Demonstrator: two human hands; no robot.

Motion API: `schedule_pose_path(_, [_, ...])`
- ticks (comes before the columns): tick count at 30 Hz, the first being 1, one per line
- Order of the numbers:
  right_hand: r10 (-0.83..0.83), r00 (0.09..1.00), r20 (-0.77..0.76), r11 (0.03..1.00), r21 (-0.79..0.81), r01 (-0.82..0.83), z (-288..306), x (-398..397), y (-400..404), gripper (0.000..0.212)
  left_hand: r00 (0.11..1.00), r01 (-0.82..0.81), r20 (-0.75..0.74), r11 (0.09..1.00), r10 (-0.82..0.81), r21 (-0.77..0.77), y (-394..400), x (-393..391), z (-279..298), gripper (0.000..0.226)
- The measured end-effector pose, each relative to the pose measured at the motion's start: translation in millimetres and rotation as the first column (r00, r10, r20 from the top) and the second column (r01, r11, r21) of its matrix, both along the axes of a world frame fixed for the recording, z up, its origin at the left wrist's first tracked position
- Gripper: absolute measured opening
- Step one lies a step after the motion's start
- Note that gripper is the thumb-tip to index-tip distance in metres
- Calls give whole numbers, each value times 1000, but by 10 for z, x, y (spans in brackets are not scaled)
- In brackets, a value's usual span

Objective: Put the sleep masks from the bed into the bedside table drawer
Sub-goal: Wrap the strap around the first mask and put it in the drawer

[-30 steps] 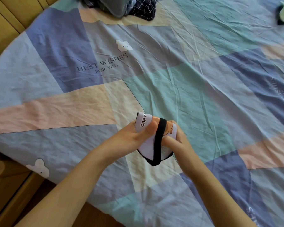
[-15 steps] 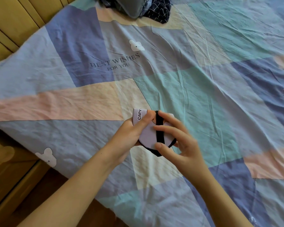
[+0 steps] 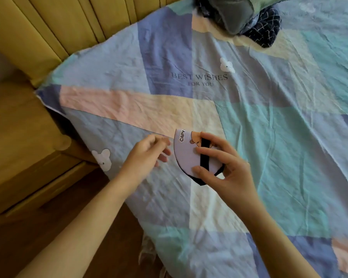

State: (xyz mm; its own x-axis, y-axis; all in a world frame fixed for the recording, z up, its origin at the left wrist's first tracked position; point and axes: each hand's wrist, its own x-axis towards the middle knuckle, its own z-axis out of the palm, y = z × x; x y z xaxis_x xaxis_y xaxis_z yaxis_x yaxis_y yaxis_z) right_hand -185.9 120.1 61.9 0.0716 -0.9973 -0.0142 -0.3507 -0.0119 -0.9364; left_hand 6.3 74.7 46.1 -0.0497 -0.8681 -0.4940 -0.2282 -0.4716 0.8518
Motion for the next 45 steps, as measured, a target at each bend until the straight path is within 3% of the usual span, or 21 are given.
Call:
schedule_pose_path(8, [278,961,7,961,8,-278,-103,918,-122,31,966,-211,165,975,198,70,527,1413,-320,20])
schedule_pose_path(14, [472,881,-23,881,-8,-473,-229,1915,-146,32,866,-499,160,844,474,199,895,2437,-736,21])
schedule_pose_path(20, [604,796,-31,797,7,-604,-386,2933,-165,33,679,-707,52,633,732,316,1016,3332,-1275,25])
schedule_pose_path(23, [633,773,-38,773,-17,-634,-542,3377,-187,35,563,-749,-39,530,825,397,1036,3703,-1595,39])
schedule_pose_path(27, [647,762,-41,762,-6,-647,-798,3826,-227,36,270,-795,-176,323,947,513,1008,4072,-2032,73])
schedule_pose_path(30, [661,749,-55,750,13,-661,-958,4045,-268,36,81,-809,-235,202,969,552,884,4177,-2214,83])
schedule_pose_path(38, [650,757,-68,760,31,-649,-1266,4266,-376,35,-56,-791,-253,112,966,602,584,4151,-2410,104])
schedule_pose_path(41, [647,759,-63,762,38,-646,-1345,4282,-406,35,-163,-779,-251,31,954,626,528,4135,-2485,106])
schedule_pose_path(45, [658,749,-78,752,38,-658,-1433,4289,-446,35,-239,-771,-171,-80,956,632,444,4157,-2540,96])
